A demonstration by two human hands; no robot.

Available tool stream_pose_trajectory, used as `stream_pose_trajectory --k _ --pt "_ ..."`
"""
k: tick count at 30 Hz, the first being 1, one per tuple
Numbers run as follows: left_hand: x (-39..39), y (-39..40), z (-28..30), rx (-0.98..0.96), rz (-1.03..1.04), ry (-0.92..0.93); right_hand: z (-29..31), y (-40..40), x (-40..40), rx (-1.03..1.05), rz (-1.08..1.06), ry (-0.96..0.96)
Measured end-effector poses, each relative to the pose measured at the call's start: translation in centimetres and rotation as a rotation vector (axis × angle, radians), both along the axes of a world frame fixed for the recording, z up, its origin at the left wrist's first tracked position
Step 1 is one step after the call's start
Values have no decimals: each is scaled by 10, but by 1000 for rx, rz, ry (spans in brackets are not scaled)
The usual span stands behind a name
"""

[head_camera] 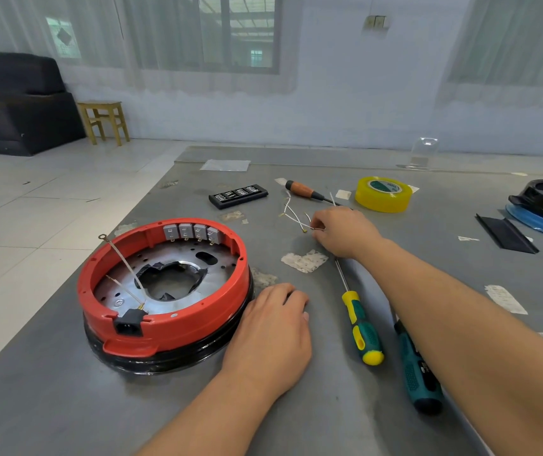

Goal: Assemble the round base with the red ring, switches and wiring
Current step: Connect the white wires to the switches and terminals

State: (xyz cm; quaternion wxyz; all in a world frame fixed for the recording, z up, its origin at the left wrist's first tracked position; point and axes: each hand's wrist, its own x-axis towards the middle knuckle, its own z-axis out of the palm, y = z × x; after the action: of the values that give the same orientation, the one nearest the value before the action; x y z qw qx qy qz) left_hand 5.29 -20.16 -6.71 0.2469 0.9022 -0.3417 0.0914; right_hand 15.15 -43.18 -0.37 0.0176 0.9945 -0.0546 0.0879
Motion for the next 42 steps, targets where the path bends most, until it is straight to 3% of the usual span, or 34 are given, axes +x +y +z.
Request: stream_pose_trajectory --k 6,10,14,17,20,26,30,32,34,36,42 --pt "2 3 2 -86 -119 -27 10 10 -31 191 119 -151" --pt "-12 11 16 -486 -133 75 16 29 -67 283 234 -245" --pt "-22 19 57 -1176 89 558 22 54 -103 341 367 -328" --pt "-18 42 84 -1490 149 967 20 71 -124 349 438 -358" --pt "-17 70 94 -1451 72 1117 18 83 -136 303 508 -354" --pt "-21 90 85 -1319 63 990 8 104 -146 263 491 -400" --pt "-27 89 77 -1398 50 877 -22 143 -158 724 103 -702" --pt "-29 87 72 -1437 40 848 -29 163 -159 1146 -16 -616" --pt "-31 86 64 -1446 16 854 -27 178 -155 1558 -15 -418" --pt "-34 84 60 -1419 -9 846 -21 188 -148 1828 47 -329" --pt "-31 96 65 -1369 25 846 -6 188 -117 2083 21 -445"
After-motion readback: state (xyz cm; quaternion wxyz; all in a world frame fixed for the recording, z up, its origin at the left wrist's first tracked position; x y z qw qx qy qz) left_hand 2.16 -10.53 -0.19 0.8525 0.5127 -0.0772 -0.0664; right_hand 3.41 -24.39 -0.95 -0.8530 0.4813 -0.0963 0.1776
